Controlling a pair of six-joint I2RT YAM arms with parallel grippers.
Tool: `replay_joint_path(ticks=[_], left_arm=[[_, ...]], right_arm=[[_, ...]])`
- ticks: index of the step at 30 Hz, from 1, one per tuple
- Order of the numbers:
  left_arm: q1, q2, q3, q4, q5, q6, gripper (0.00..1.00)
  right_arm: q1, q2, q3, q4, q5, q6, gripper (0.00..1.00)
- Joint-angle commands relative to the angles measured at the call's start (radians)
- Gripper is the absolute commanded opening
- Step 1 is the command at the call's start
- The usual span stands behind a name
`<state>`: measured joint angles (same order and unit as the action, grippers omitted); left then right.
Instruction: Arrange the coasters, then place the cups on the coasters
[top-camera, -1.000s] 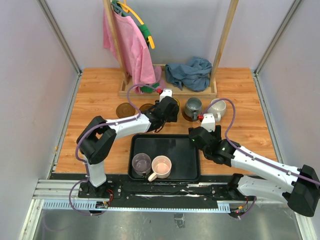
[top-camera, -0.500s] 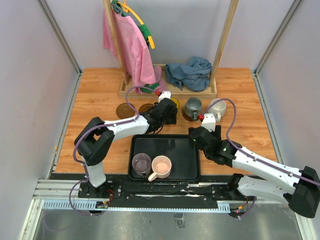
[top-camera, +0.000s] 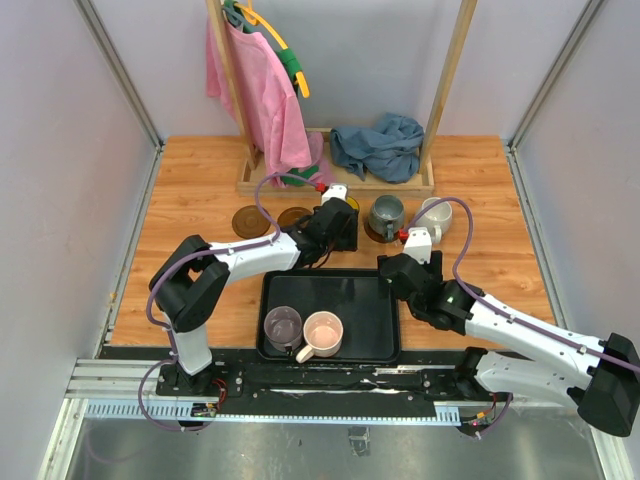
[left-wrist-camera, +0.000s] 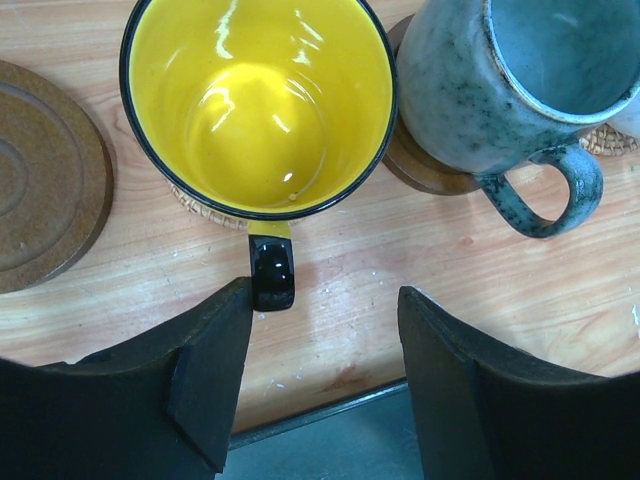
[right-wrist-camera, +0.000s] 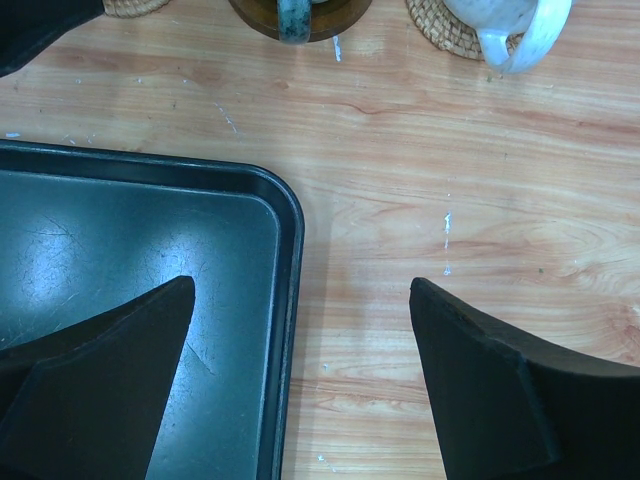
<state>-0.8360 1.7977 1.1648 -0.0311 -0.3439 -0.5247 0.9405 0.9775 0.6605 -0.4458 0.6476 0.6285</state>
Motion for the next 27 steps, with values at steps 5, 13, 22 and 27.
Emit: replay_joint_path(ticks=[5, 13, 22, 27], left_arm=[[-0.011, -0.017, 0.022, 0.020, 0.002, -0.006, 0.64], [-0.011, -0.036, 0.010, 0.019, -0.015, -0.006, 0.71], [-0.011, -0.116, -0.036, -0.013, -0.107, 0.005, 0.87], [-0.011, -0.210, -0.104, -0.033, -0.130, 0.010, 0.87]], right_arm=[[0.011, -0.014, -0.014, 0.001, 0.006, 0.016, 0.90], [0.012, -0.016, -0.012, 0.000, 0.008, 0.018, 0.90], [0.012, -0.022, -0.011, 0.001, 0.003, 0.018, 0.90], [0.011, -0.031, -0.006, 0.002, 0.004, 0.010, 0.90]])
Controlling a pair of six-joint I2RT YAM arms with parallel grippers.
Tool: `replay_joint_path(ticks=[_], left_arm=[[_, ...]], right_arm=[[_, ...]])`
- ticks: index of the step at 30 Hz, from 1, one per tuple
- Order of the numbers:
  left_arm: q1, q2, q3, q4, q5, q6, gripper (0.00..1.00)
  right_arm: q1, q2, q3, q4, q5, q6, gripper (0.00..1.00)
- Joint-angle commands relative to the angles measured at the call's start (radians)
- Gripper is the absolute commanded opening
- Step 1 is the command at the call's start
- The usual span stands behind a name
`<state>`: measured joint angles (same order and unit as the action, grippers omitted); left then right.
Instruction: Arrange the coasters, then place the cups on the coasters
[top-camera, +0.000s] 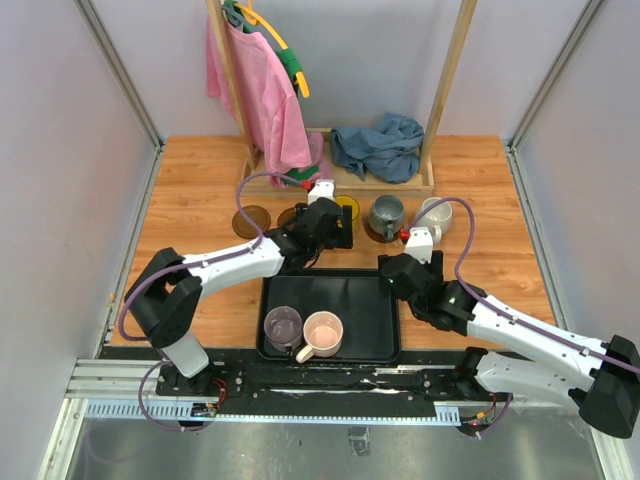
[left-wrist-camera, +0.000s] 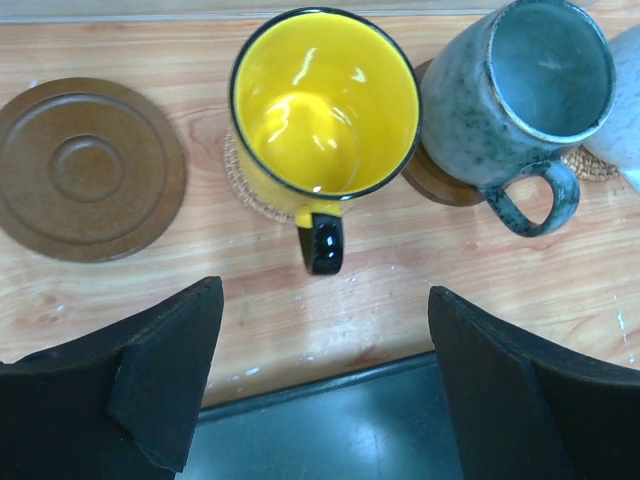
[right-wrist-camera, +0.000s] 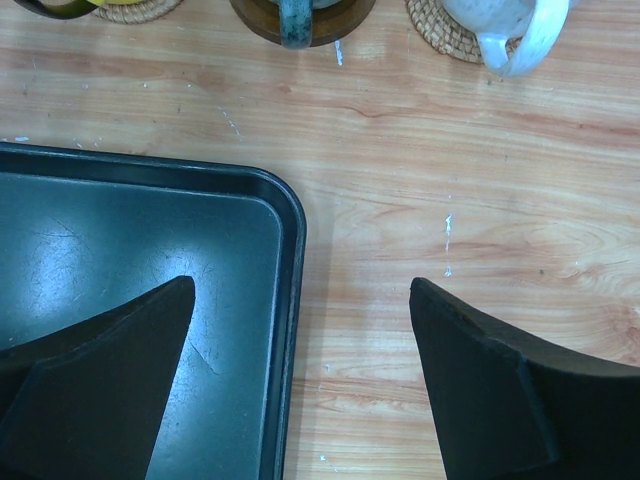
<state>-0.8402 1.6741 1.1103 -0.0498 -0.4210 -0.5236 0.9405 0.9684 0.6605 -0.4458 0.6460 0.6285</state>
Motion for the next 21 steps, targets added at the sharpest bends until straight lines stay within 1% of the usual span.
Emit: replay_joint_path(ticks=[1, 6, 12, 13, 17, 21], left_arm=[[-0.007, -0.110, -0.065, -0.023, -0.057, 0.012, 0.87], [-0.007, -0.269, -0.182, -0.081, -0.111, 0.015, 0.87], [-0.007, -0.551, -0.368, -0.152, -0.185, -0.033, 0.86], [-0.007, -0.619, -0.395, -0.162, -0.188, -0.038, 0.85], [-0.007, -0.796, -0.479, -0.196, -0.151, -0.055, 0.82], [-0.007, -0.911, -0.507, -0.251, -0.099, -0.087, 0.79]], right_arm=[[0.011, -0.024, -0.005, 0.002, 0.009, 0.007, 0.90], [0.012, -0.017, 0.012, 0.026, -0.021, -0.048, 0.90], [0.014, 0.031, 0.081, 0.041, -0.117, -0.197, 0.89], [0.015, 0.041, 0.092, 0.038, -0.122, -0.211, 0.89], [0.019, 0.070, 0.124, 0.046, -0.141, -0.256, 0.89], [0.018, 0.087, 0.143, 0.075, -0.187, -0.293, 0.89]])
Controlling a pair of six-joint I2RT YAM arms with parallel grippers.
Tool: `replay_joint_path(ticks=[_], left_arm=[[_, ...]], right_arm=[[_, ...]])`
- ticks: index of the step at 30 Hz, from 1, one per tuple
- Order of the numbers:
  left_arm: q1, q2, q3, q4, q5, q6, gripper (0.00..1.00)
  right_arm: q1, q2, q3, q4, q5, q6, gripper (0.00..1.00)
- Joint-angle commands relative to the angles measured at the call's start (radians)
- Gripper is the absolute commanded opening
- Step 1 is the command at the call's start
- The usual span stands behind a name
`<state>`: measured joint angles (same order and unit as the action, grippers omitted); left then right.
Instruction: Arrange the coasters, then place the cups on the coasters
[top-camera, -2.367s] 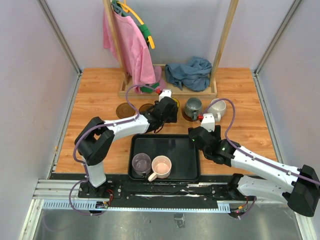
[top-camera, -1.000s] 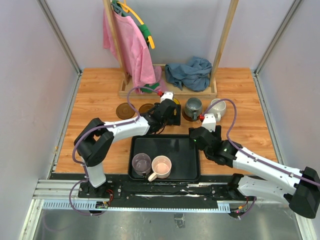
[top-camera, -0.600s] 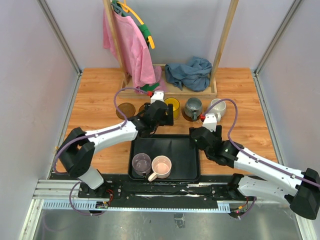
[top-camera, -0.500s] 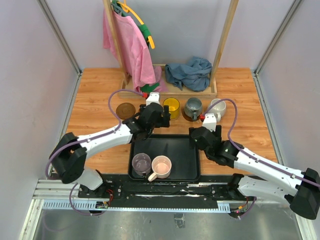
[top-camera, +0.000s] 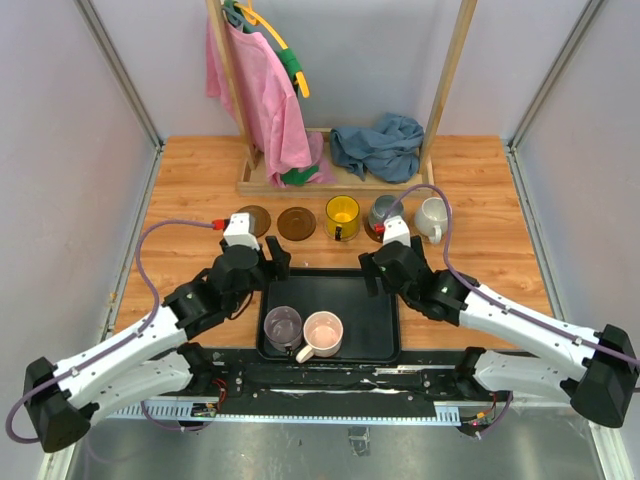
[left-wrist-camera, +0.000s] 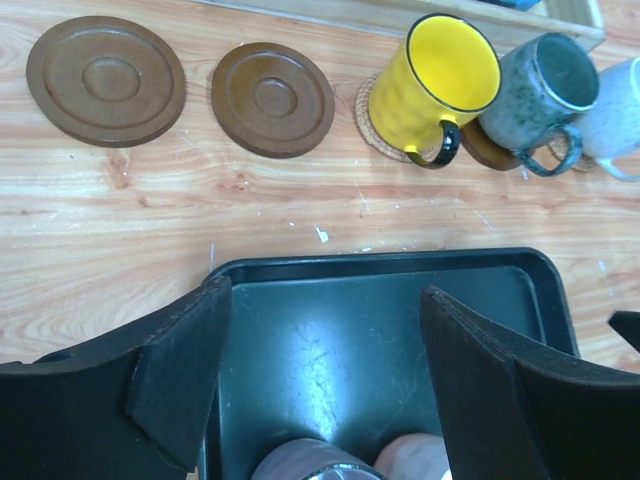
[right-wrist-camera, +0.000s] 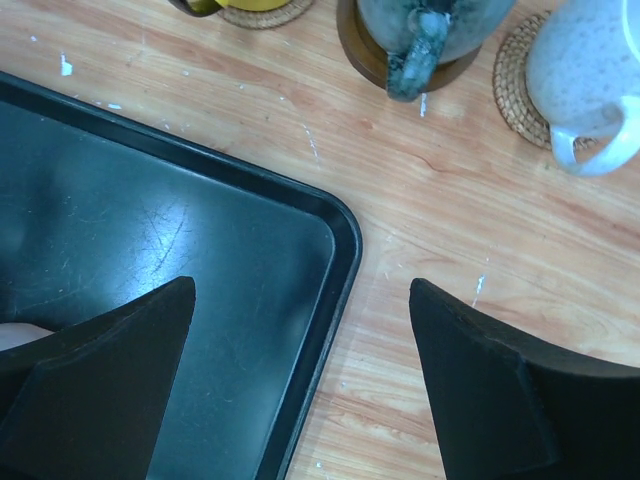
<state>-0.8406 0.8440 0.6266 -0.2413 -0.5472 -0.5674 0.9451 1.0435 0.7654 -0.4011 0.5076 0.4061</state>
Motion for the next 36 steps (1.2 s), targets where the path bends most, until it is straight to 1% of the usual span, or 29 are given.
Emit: replay_joint_path(ticks=[1, 2, 8, 14, 18, 20, 24, 28, 29, 33, 36], left_arm=[[-0.006, -0.097, -0.027, -0.071, 0.037, -0.048, 0.79], [-0.008, -0.112, -0.029, -0.081, 0.047, -0.050, 0.78], [-0.013, -0.160, -0.008, -0.181, 0.106, -0.066, 0.78], [-0.018, -0.212, 0.035, -0.295, 0.133, -0.071, 0.78], [-0.018, -0.246, 0.037, -0.349, 0.142, -0.079, 0.78], [-0.018, -0.263, 0.031, -0.356, 0.152, -0.082, 0.79], [-0.018, -0.290, 0.012, -0.346, 0.184, -0.077, 0.79], [-0.020, -0.298, 0.008, -0.316, 0.238, -0.070, 0.80], [-0.020, -0.298, 0.002, -0.305, 0.256, -0.071, 0.80], [-0.032, -0.283, -0.023, -0.285, 0.305, -0.096, 0.80], [-0.046, -0.280, -0.022, -0.324, 0.266, -0.131, 0.80]], right_arm=[[0.014, 0.018, 0.044, 0.036, -0.051, -0.079, 0.89], [0.014, 0.023, 0.051, 0.041, -0.084, -0.084, 0.90], [0.014, 0.064, 0.102, 0.043, -0.172, -0.158, 0.91], [0.013, 0.132, 0.169, 0.029, -0.344, -0.283, 0.90], [0.012, 0.174, 0.208, 0.028, -0.459, -0.349, 0.89], [0.011, 0.196, 0.230, 0.025, -0.503, -0.369, 0.87], [0.009, 0.235, 0.258, 0.021, -0.590, -0.385, 0.80], [0.009, 0.253, 0.264, 0.023, -0.682, -0.389, 0.68], [0.009, 0.261, 0.267, 0.022, -0.712, -0.388, 0.66], [0.009, 0.280, 0.286, 0.007, -0.769, -0.382, 0.65], [0.009, 0.291, 0.306, 0.018, -0.819, -0.381, 0.66]])
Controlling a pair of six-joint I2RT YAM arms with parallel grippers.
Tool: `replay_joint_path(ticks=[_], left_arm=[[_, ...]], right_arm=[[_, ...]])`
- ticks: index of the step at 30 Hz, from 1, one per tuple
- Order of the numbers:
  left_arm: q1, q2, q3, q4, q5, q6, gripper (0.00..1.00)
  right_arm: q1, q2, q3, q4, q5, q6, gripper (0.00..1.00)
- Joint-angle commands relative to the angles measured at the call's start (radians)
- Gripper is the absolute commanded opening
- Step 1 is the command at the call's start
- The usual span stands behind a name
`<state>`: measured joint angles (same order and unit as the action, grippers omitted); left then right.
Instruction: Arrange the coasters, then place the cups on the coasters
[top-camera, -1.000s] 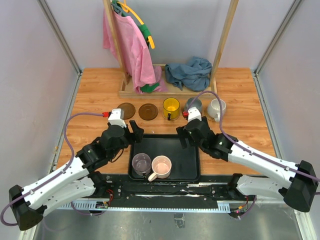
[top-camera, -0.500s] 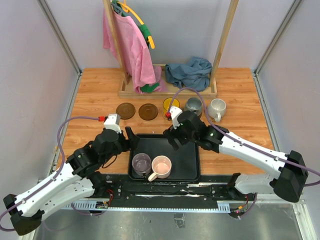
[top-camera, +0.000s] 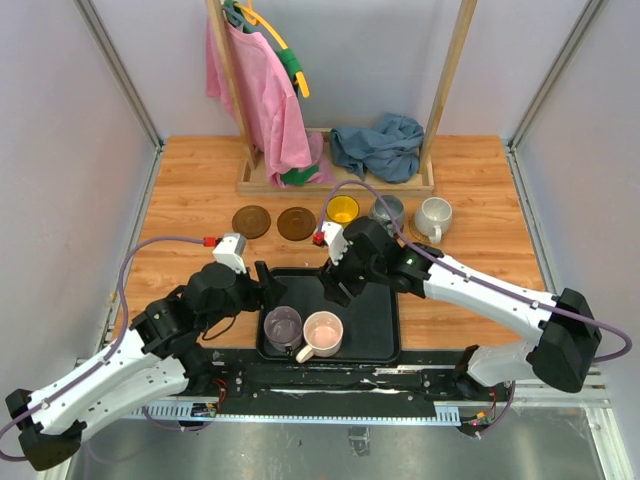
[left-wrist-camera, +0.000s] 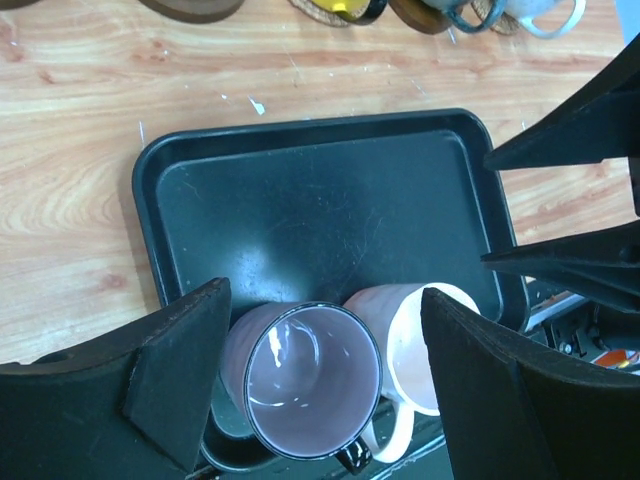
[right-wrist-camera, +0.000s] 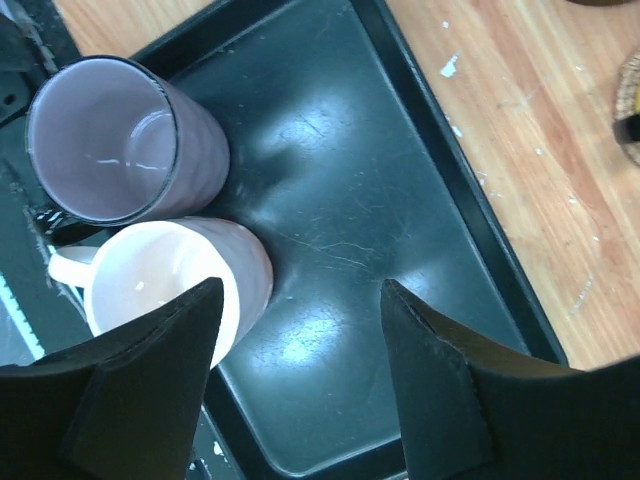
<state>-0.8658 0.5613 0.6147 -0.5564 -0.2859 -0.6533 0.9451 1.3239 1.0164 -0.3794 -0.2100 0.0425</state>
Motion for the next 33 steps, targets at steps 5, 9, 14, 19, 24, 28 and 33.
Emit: replay_joint_path(ticks=[5, 9, 14, 19, 24, 28, 33], left_arm=[[-0.022, -0.042, 0.003, -0.082, -0.164, -0.143, 0.80], [-0.021, -0.077, -0.007, -0.128, -0.265, -0.223, 0.81], [-0.022, -0.062, -0.038, -0.140, -0.308, -0.280, 0.81], [-0.022, -0.050, -0.069, -0.111, -0.318, -0.303, 0.82], [-0.021, -0.075, -0.079, -0.138, -0.350, -0.331, 0.82], [-0.021, -0.107, -0.092, -0.163, -0.364, -0.358, 0.82], [-0.022, -0.098, -0.095, -0.156, -0.367, -0.370, 0.82]], right_arm=[[0.010, 0.055, 0.086, 0.054, -0.247, -0.022, 0.60], [0.014, 0.117, 0.116, 0.084, -0.313, -0.023, 0.57], [0.027, 0.218, 0.148, 0.098, -0.357, -0.006, 0.53], [0.053, 0.284, 0.174, 0.091, -0.363, -0.014, 0.53], [0.077, 0.331, 0.213, 0.068, -0.333, -0.034, 0.53], [0.092, 0.365, 0.243, 0.044, -0.300, -0.044, 0.53], [0.122, 0.391, 0.258, 0.031, -0.236, -0.063, 0.52]])
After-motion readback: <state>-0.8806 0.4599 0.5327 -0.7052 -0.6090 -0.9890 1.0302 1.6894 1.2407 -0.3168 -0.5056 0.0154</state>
